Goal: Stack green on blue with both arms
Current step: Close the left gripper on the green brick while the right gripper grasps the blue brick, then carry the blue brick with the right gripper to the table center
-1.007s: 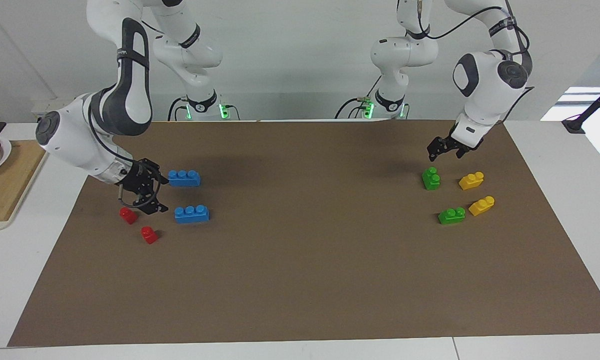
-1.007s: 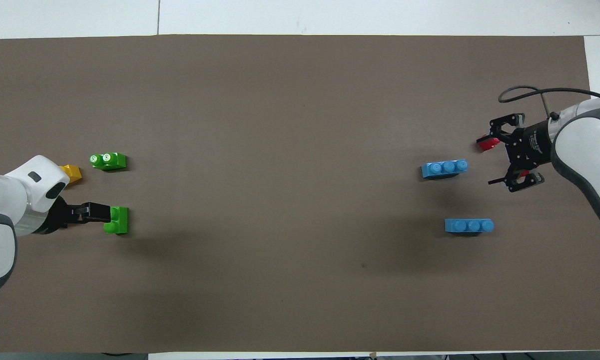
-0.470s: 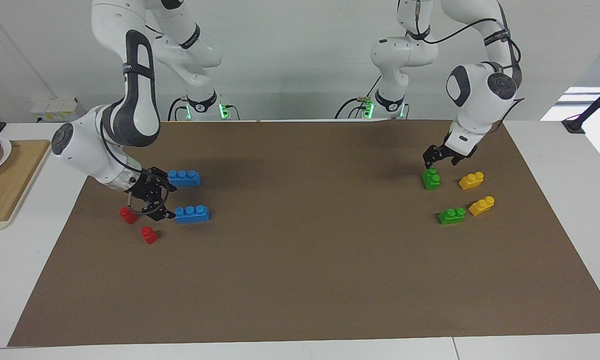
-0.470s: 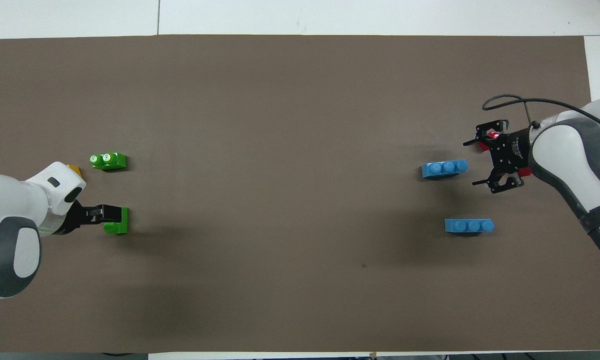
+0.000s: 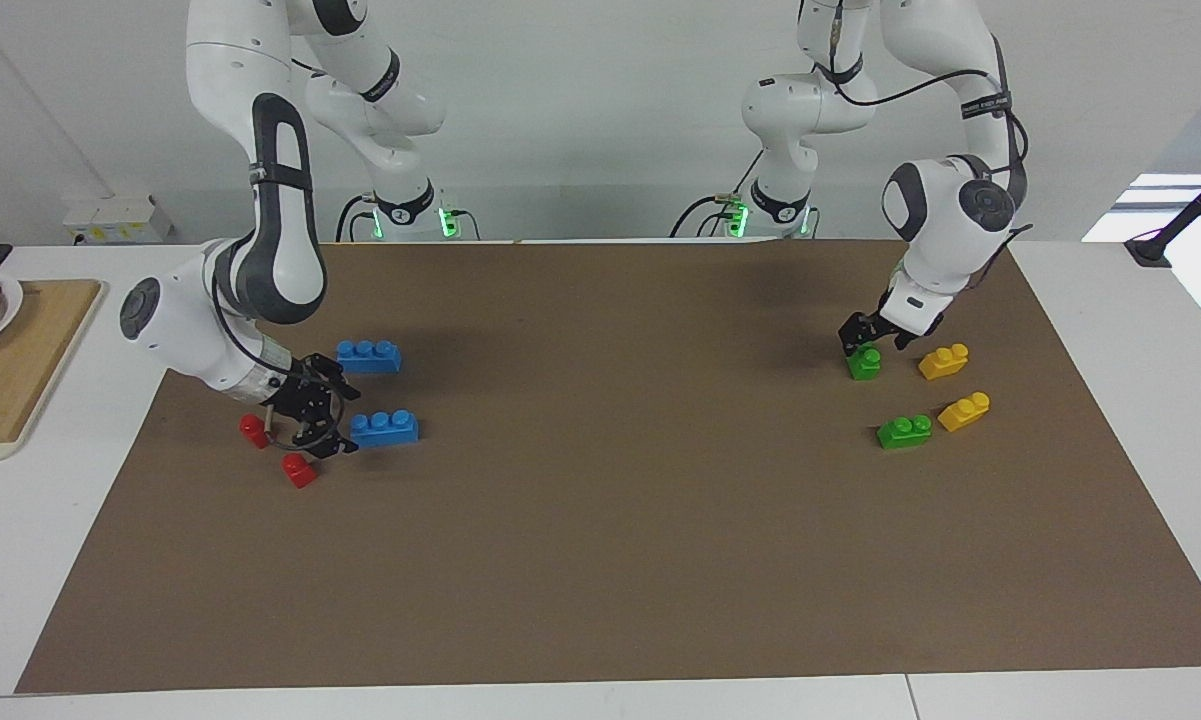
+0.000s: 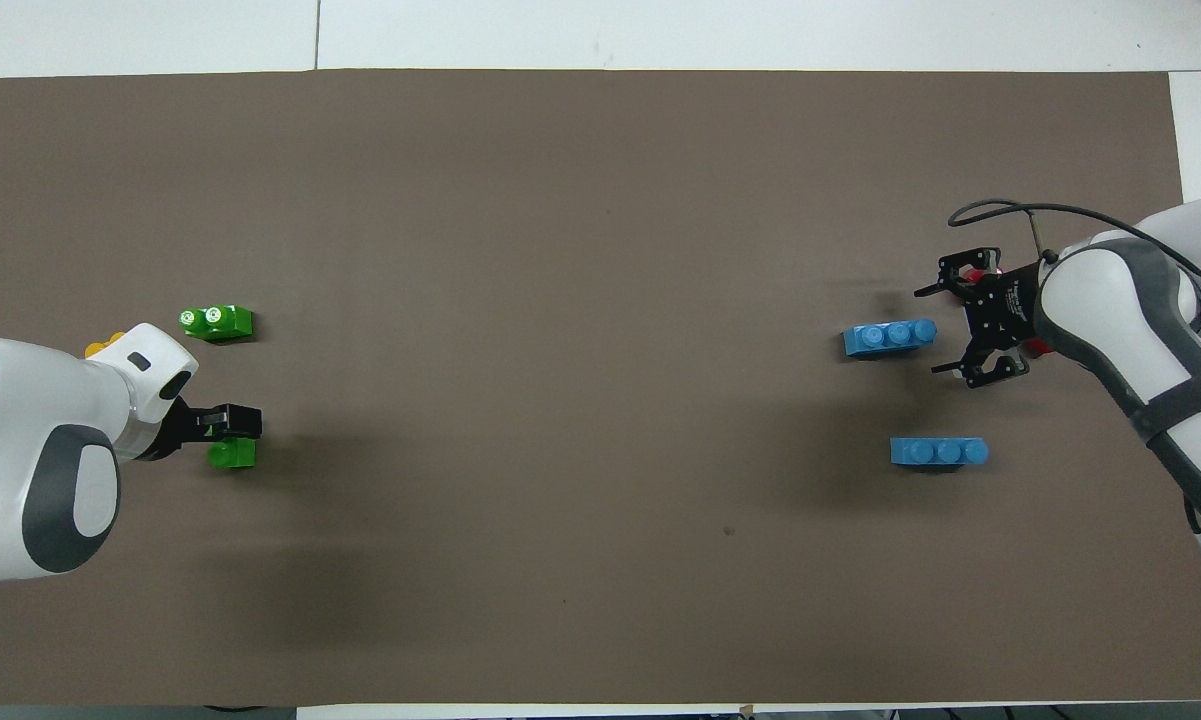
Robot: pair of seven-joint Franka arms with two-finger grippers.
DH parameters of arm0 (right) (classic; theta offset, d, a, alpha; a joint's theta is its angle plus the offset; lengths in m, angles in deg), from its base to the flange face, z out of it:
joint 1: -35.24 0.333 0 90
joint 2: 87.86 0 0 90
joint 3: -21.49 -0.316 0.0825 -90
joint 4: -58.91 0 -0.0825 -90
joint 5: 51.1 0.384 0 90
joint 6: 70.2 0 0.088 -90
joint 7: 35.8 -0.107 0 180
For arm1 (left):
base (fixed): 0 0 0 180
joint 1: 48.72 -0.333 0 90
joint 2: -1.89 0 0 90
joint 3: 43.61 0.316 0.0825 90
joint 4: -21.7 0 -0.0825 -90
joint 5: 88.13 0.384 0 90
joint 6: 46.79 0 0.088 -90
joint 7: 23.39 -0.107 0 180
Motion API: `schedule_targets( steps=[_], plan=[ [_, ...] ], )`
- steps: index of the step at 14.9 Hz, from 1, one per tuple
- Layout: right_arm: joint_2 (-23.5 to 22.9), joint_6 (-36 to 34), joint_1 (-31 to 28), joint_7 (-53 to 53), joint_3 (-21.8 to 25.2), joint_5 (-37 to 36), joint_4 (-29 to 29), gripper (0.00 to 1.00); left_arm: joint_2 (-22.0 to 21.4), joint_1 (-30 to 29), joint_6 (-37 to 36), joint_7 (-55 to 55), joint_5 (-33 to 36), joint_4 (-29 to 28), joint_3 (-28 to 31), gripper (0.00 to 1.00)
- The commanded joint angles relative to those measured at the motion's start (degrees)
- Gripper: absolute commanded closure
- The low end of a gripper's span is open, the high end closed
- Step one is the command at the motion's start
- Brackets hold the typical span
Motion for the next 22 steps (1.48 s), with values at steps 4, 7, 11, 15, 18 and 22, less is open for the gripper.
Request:
schedule_targets(
  steps=[4, 7, 11, 15, 18, 22],
  plan=[
    [0.14, 2.91, -0.06, 4.38, -0.3, 1.8, -2.05, 0.18, 2.14, -0.01, 6.56, 0.29, 0.33, -2.51, 0.03, 0.0],
    [-0.48, 5.64, 0.03, 5.53, -0.3, 3.99, -3.1, 0.21, 2.23, 0.16, 6.73, 0.81, 0.33, -2.86, -0.06, 0.0],
    [-0.48, 5.82, 0.12, 5.45, -0.3, 4.0, -3.19, 0.34, 2.14, 0.25, 6.73, 0.81, 0.33, -3.3, -0.06, 0.05],
    [-0.48, 5.2, 0.12, 5.36, -0.3, 4.0, -3.11, 0.61, 2.14, 0.25, 6.82, 0.9, 0.33, -3.3, -0.06, 0.19],
    [-0.39, 4.5, 0.03, 5.88, -0.3, 4.0, -2.93, 0.84, 2.14, 0.25, 6.73, 0.99, 0.33, -3.3, -0.06, 0.32],
    [0.31, 0.73, -0.32, 7.82, -0.39, 4.0, -1.09, 1.0, 2.14, 0.25, 6.82, 1.43, 0.33, -3.3, -0.06, 0.63]
  ],
)
